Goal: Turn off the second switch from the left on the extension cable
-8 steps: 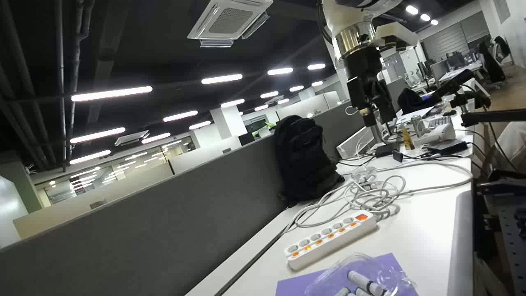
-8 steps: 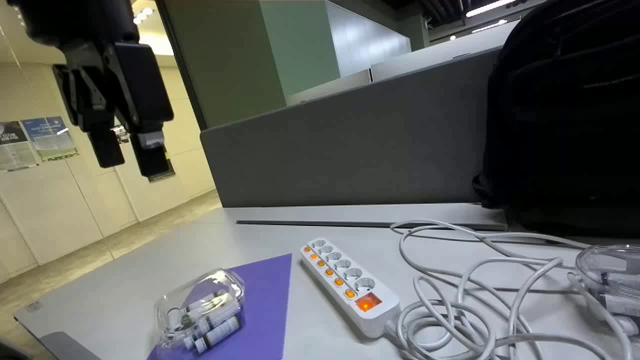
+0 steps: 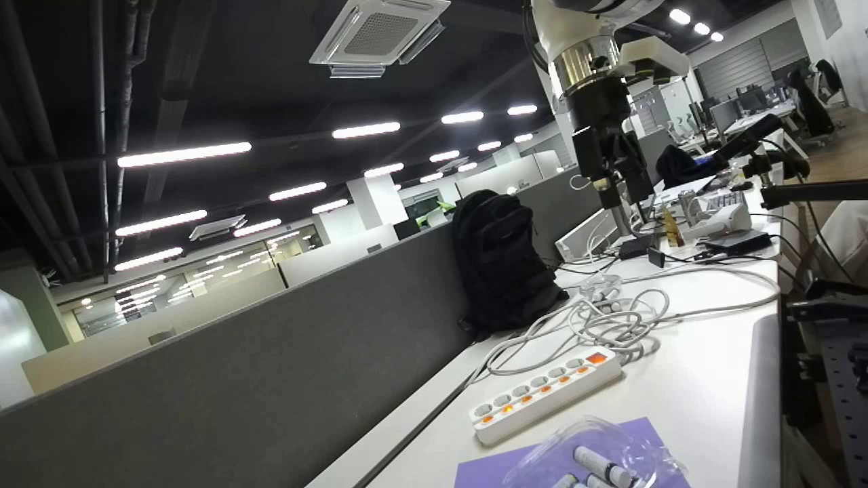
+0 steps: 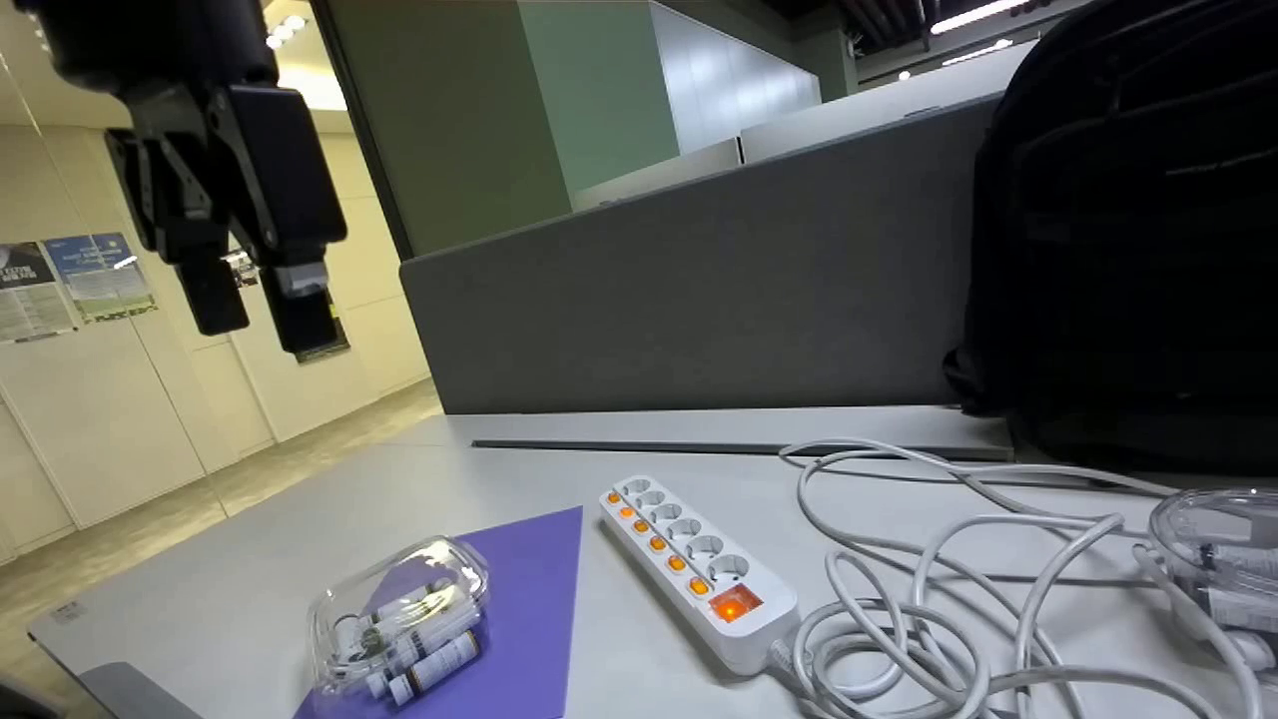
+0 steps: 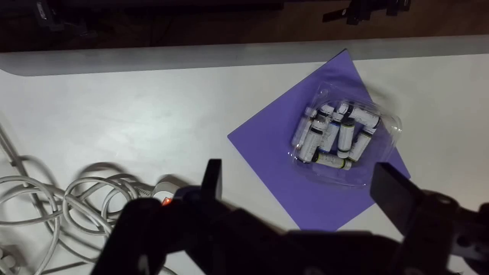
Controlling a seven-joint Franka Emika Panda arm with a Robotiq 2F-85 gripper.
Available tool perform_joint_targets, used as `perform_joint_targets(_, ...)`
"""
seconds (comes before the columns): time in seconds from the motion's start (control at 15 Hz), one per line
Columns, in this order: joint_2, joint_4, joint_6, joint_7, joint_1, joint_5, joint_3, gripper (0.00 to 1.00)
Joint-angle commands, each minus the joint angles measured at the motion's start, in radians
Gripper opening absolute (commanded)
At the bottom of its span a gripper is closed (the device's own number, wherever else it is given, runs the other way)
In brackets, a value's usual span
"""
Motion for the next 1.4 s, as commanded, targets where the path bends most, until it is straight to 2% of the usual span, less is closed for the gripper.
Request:
perform_joint_targets(0.0,0.002,0.002,-0.002,-0.006,-0.01,0.007,0.009,1.0)
perform_joint_targets(0.4,0.002,0.002,-0.002,-0.007,-0.01,0.007,0.009,1.0)
perform_joint_targets(0.53,0.024,-0.002,0.077,-0.002,-0.013,-0.001,0.015,1.0)
perform_joint_targets(0.6,0.043,0.001,0.122,-0.001,-0.014,-0.001,0.014,1.0)
perform_joint_targets(0.8,0.144,0.004,0.35,-0.022,-0.011,0.002,-0.007,1.0)
perform_joint_targets(1.2,0.456,0.068,0.728,-0.046,0.03,0.047,-0.028,1.0)
perform_joint_targets(1.27,0.517,0.09,0.759,-0.056,0.045,0.069,-0.035,0.79)
perform_joint_targets(1.33,0.567,0.11,0.776,-0.067,0.061,0.094,-0.041,0.73)
